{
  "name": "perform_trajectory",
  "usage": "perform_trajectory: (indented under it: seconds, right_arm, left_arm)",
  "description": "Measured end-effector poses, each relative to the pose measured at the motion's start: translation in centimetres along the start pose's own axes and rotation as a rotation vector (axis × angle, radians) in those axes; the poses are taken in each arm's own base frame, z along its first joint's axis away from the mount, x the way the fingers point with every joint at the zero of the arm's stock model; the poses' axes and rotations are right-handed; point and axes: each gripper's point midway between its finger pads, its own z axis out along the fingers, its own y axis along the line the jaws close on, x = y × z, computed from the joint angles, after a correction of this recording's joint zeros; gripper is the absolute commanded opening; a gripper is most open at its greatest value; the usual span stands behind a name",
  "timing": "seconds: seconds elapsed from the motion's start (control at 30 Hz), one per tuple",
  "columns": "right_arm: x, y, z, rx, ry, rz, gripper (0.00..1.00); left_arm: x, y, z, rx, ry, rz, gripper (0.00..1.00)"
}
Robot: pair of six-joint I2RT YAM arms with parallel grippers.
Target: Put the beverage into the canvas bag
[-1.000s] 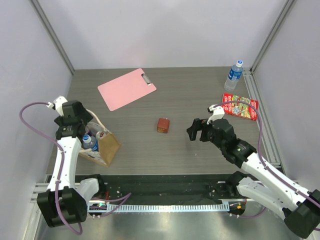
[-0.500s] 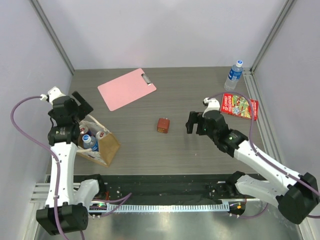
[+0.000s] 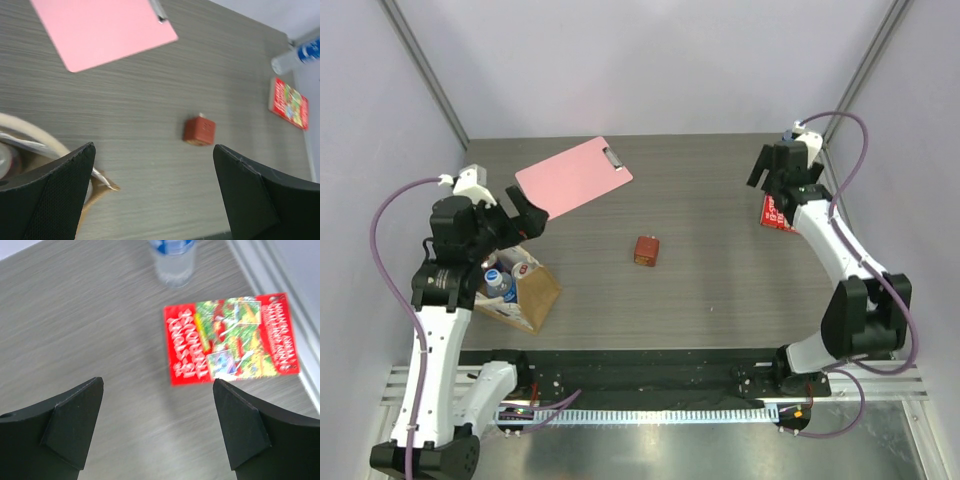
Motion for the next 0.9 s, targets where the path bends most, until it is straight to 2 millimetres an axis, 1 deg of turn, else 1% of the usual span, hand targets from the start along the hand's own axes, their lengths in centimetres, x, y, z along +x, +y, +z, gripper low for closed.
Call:
perform_trajectory:
  seconds: [0.07,0.13,0.17,0.23,0.33,0.43,0.53,0.63,0.77,0.9]
  right_arm:
    - [-1.2,-1.3,2.3,0.041,0.001,0.017,0.97]
    - [-2.0,-1.9,4.4,0.056,0.009,0.024,0.97]
    - [-2.3,-1.8,5.3,0.055,0.010,0.023,0.97]
    - [-3.1,-2.0,7.5,0.067,0.012,0.018,0.97]
    - [-4.0,-2.2,10.7,0.086,0.007,0.002,0.97]
    - [-4.6,-2.9,12.9,0.107,0.008,-0.006,0.97]
    - [-5.4,-4.0,14.5,0.124,0.000,0.002,0.96]
    - [-6.6,-4.5,15.8,0.098,-0.018,0.010,0.95]
    - [-7.8,-4.1,17.0,0.036,-0.036,0.000,0.95]
    - [-9.0,-2.9,18.3,-0.012,-0.071,-0.026,0.93]
  left_arm:
    - [0.6,-1.4,-0.5,0.066,0.028,0.006,1.00]
    - [0.8,-2.3,-1.2,0.107,0.045,0.010,1.00]
    - [0.8,-2.5,-1.5,0.118,0.049,0.011,1.00]
    - [0.3,-3.2,-2.4,0.144,0.040,0.018,1.00]
    - [-0.8,-4.5,-4.4,0.192,-0.003,0.036,1.00]
    - [-0.9,-5.1,-5.7,0.224,-0.025,0.047,1.00]
    - [-0.7,-5.3,-6.6,0.240,-0.033,0.055,1.00]
    - [-0.5,-5.3,-6.7,0.243,-0.024,0.057,1.00]
    - [-0.3,-5.3,-6.6,0.245,-0.013,0.058,1.00]
    - [-0.1,-5.3,-6.7,0.244,-0.007,0.057,1.00]
